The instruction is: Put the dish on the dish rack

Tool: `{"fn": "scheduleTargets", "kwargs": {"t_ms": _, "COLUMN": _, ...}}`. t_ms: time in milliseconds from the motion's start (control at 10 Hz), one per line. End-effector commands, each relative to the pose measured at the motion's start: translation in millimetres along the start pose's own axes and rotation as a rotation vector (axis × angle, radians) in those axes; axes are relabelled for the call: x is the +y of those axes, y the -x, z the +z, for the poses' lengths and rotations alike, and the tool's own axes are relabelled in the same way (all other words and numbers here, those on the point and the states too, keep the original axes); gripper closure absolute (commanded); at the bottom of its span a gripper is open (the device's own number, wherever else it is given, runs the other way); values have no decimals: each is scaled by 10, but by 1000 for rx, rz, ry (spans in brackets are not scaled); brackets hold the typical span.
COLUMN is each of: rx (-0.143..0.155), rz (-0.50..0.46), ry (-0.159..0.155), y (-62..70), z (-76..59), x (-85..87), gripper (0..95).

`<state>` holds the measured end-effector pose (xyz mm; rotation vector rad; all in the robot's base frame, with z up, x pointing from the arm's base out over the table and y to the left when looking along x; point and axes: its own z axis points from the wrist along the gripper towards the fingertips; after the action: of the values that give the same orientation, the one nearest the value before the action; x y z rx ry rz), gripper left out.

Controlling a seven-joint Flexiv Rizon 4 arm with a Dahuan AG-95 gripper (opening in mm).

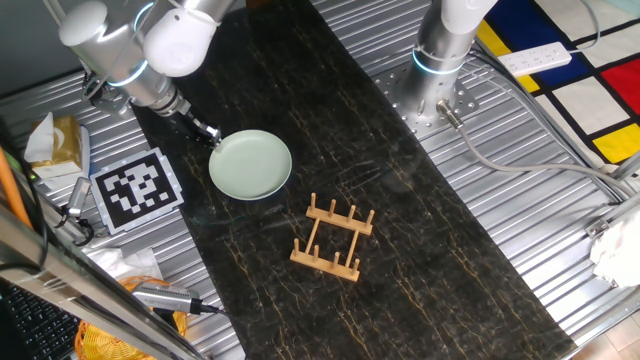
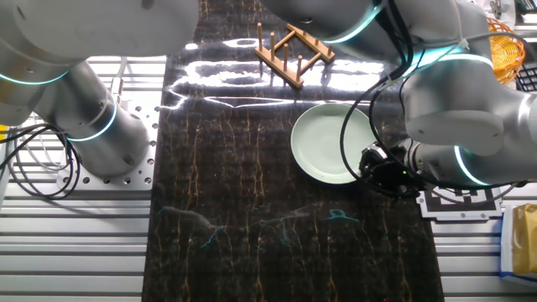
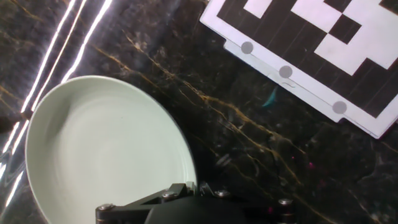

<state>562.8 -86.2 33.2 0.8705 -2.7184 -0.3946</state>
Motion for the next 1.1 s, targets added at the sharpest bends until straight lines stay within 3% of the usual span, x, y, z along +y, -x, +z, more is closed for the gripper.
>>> {"fn": "scheduleTargets", "kwargs": {"t_ms": 100, "rx": 4, "rz": 23, "ry": -23, "y": -18, "z": -116, "x": 48, "gripper": 950}}
{"fn": "scheduleTargets", "kwargs": {"t_ms": 300, "rx": -3, "rz": 36, "ry": -69, "y": -47, "z": -278, "x": 126, "gripper": 950}}
{"fn": "scheduleTargets", "kwargs": {"t_ms": 700, "rx": -11, "rz": 60, "ry": -91, "y": -104, "z": -534, "x": 291, "gripper": 950}}
{"fn": "scheduleTargets", "kwargs": {"t_ms": 800, "rx": -19, "rz": 62, "ry": -110, "y": -121, "z": -608, "x": 352, "gripper": 950}}
{"fn": "scheduleTargets", "kwargs": {"t_ms": 900, "rx": -12, "rz": 74, "ry": -152, "y": -139, "z": -676, "x": 412, "gripper": 950}}
{"fn": "scheduleTargets", "kwargs": {"t_ms": 1100, "rx": 1, "rz": 105, "ry": -192, "y": -164, "z": -784, "x": 543, "gripper": 950}}
